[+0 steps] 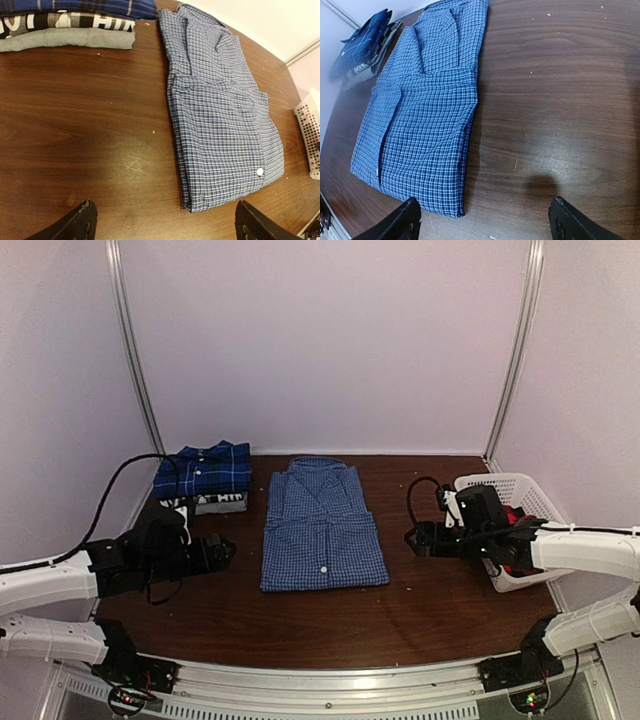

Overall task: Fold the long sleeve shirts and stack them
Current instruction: Pick up the 2/3-rectangle-folded shirt from the center of the board, then move the 2/3-rectangle-folded shirt to the center of the board, then fold the 2/3-rectangle-folded shirt at the center of the board, then smooth out the square-folded shirt at the center of the board.

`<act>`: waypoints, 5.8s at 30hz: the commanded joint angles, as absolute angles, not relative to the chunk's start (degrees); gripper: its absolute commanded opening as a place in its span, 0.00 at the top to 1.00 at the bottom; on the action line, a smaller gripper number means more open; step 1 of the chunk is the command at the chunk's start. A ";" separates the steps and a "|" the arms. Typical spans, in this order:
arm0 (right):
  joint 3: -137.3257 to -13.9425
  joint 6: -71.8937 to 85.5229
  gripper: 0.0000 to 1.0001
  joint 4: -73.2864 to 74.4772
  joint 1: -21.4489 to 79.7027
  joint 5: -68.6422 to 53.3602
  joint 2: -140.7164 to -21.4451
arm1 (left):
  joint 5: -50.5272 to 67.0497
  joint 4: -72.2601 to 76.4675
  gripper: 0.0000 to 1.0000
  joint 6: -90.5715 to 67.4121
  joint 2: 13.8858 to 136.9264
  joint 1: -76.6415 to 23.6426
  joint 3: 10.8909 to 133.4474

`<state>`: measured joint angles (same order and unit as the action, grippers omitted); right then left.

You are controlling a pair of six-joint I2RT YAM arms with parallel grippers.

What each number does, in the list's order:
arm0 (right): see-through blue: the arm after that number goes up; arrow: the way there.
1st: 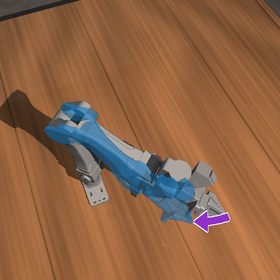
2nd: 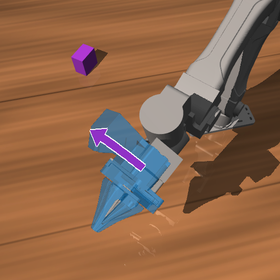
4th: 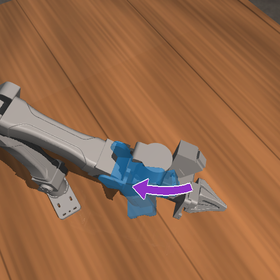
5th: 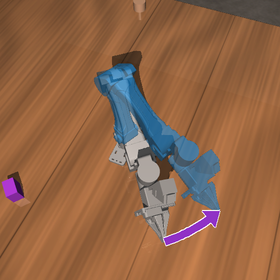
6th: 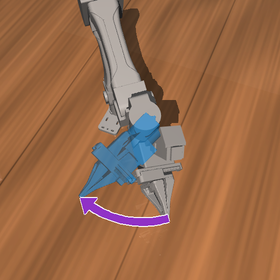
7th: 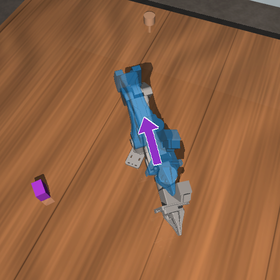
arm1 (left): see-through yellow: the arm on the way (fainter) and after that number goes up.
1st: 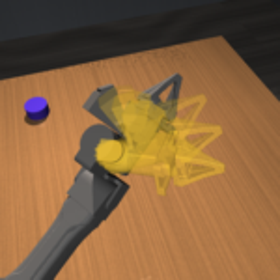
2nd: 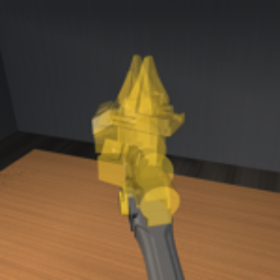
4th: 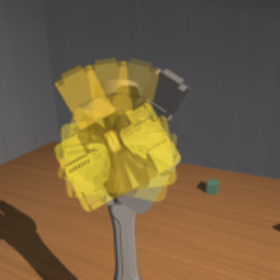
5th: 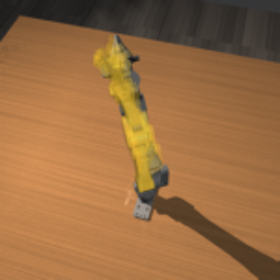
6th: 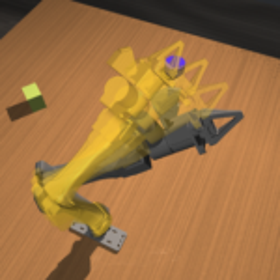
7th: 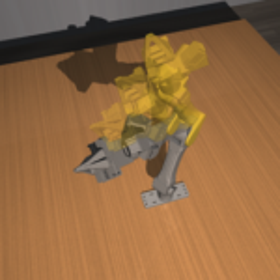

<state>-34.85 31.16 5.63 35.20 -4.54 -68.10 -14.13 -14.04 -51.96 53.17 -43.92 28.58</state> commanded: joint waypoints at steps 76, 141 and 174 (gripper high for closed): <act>-22.77 44.01 1.00 -11.07 47.89 -17.34 -77.61 | 9.27 -5.32 1.00 -56.69 76.51 -49.30 29.31; -39.22 37.05 1.00 -6.52 33.92 -8.28 -81.81 | 14.27 3.58 1.00 -44.58 92.55 -32.88 47.70; -65.20 24.48 0.58 8.52 45.98 -3.63 -101.86 | 12.35 -6.82 1.00 -39.81 99.33 -39.99 61.37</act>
<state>-62.74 25.80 6.83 45.74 -3.25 -98.94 10.94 -7.55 -39.48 95.77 -39.92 58.63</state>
